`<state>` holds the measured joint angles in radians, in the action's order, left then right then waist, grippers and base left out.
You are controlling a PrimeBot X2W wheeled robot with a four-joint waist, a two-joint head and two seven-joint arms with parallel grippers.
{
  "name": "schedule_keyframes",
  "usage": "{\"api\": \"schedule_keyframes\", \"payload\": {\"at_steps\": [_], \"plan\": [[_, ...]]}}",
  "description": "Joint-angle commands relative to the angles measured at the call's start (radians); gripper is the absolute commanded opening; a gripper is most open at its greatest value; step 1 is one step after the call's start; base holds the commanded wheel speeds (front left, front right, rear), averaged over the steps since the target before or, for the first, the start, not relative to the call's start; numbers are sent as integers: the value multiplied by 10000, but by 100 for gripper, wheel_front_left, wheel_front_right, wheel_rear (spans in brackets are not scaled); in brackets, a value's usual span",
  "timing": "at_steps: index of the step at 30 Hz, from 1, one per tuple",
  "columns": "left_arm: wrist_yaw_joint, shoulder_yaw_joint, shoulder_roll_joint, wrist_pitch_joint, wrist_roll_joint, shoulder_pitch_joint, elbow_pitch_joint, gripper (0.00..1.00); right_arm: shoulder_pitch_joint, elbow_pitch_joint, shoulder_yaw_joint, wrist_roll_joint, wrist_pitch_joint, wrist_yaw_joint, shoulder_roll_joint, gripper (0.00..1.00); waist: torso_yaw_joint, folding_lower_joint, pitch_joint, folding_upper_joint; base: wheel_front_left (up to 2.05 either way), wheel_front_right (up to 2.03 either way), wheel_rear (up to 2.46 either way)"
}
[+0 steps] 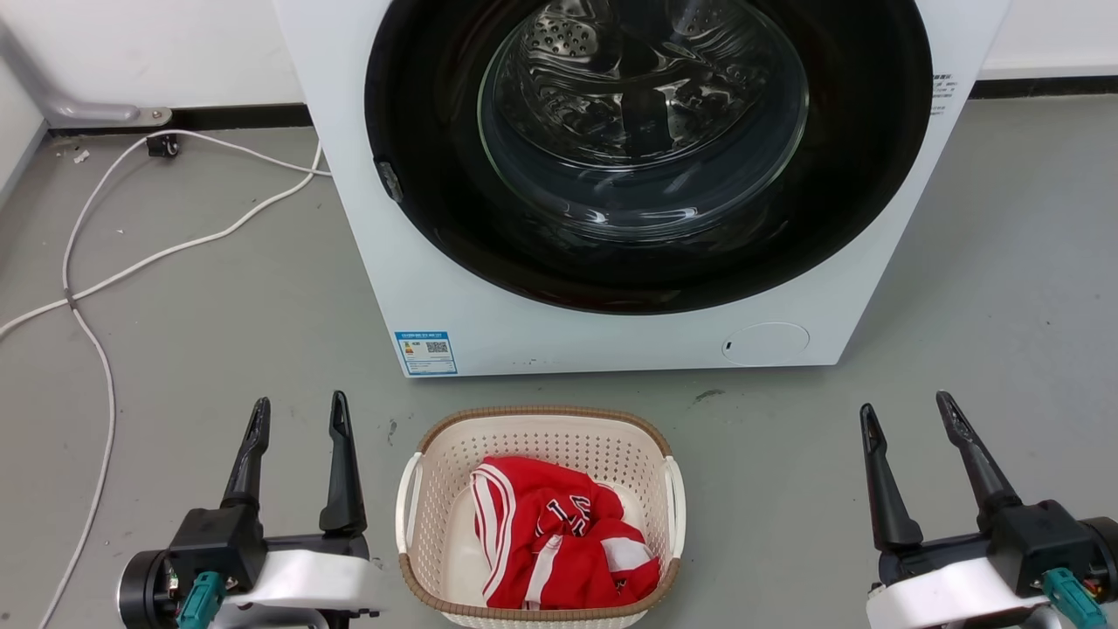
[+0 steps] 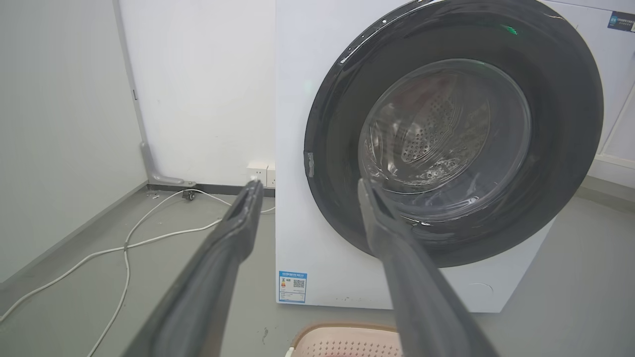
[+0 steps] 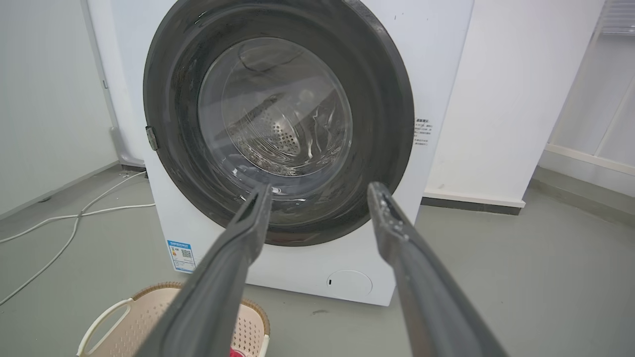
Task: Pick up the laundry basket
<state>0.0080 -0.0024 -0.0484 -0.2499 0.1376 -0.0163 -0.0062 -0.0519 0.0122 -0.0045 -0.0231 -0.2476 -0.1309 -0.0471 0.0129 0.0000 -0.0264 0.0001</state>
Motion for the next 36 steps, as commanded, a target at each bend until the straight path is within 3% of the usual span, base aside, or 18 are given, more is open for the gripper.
{"api": "schedule_keyframes", "payload": {"at_steps": [1,7,15,36], "plan": [[8,18,-31,-73,-183,-87,-44,100,-146,80,-4,-204,-96,3,-54,100,-3,0,5,-1,0,0,0],[59,-9,-30,-179,-592,-162,4,100,-159,30,-75,-519,-197,3,-55,100,-13,0,3,-1,0,0,0],[88,-15,-30,-168,-517,-170,150,100,-168,-216,-164,64,-182,3,-53,100,-25,0,4,-1,0,0,0],[256,-79,-29,-158,-870,-214,259,100,-181,-359,-143,159,-182,3,-53,100,-43,0,-12,-1,0,0,0]]}}
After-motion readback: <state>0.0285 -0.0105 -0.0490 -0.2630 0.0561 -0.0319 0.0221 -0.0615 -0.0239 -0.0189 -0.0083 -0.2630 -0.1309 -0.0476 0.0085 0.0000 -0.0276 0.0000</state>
